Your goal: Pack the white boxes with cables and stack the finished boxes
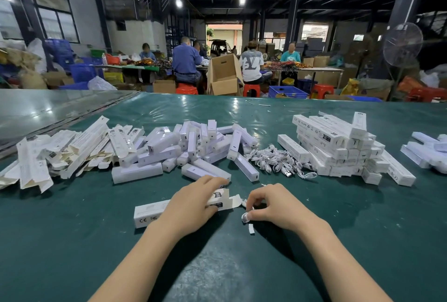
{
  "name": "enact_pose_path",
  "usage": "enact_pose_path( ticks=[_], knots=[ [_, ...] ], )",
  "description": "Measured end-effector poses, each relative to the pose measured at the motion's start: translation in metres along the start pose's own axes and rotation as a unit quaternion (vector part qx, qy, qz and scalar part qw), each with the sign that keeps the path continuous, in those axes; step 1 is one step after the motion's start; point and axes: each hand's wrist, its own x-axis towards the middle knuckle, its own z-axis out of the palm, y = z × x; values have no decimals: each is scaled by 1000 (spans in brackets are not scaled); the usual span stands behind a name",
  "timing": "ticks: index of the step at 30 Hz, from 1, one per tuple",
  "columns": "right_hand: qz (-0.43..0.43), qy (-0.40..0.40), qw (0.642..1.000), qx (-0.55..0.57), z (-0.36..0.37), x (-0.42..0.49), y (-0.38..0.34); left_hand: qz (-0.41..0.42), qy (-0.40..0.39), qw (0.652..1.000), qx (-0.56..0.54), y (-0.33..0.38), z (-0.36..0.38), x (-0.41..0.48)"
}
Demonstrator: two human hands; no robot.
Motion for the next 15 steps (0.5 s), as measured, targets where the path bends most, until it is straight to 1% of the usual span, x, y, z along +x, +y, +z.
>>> enact_pose_path(
  ticks=[2,5,10,15],
  knots=[
    [-6,4,1000,-30,1,0,-1,37,-3,999,7,3,5,0],
    [-16,10,999,-42,3,0,-1,53,0,999,-1,1,7,1],
    [-10,34,999,-15,9,0,-1,74,-18,997,-14,-2,5,2],
    [-14,67,998,1,19,3,-1,74,-37,996,-16,-2,5,1]
  ],
)
